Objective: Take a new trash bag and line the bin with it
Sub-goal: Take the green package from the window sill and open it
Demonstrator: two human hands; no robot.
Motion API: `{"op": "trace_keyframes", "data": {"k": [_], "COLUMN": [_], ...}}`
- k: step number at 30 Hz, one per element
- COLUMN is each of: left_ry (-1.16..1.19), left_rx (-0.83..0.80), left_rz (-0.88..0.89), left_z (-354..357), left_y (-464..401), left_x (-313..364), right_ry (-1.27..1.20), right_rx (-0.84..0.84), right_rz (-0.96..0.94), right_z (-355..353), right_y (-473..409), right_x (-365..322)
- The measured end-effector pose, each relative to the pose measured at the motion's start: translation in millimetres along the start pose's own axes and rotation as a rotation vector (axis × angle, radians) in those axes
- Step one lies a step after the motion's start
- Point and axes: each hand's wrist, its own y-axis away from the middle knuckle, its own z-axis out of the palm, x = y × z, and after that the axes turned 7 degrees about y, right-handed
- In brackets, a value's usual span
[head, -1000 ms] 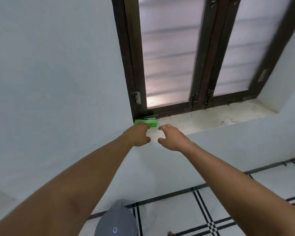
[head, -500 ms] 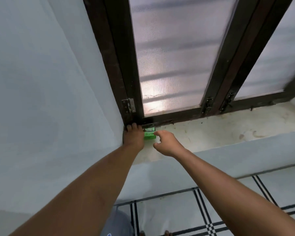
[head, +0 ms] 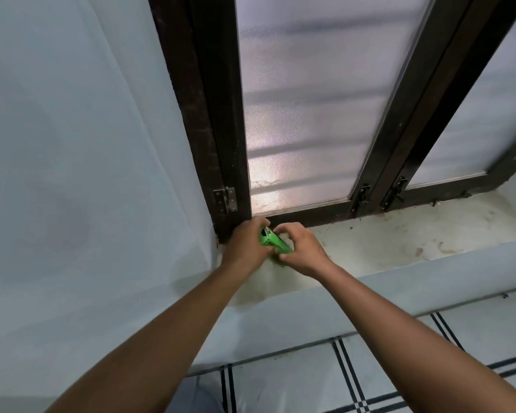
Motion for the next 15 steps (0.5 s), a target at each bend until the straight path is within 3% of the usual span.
{"op": "trace_keyframes", "data": {"k": [6,11,15], "left_ry": [0.302,0.5,0.638], "left_rx": [-0.079,-0.088,0.058], "left_rz": [0.071,0.091,0.022], "left_z": [-8.5,-11.6,-12.6], "left_y": [6.8,16.8,28.9], "left_x": [9.0,17.8,34.4], "right_ry": [-0.245,-0.147,-0.049], "right_rx": [0.039,0.074,0.137], "right_rz": [-0.034,-0.107,-0.111], "right_z": [-20.0,-32.9,-36.8], "right_y": [25.1,51.9,67.5], "right_x": [9.9,8.9,7.0]}}
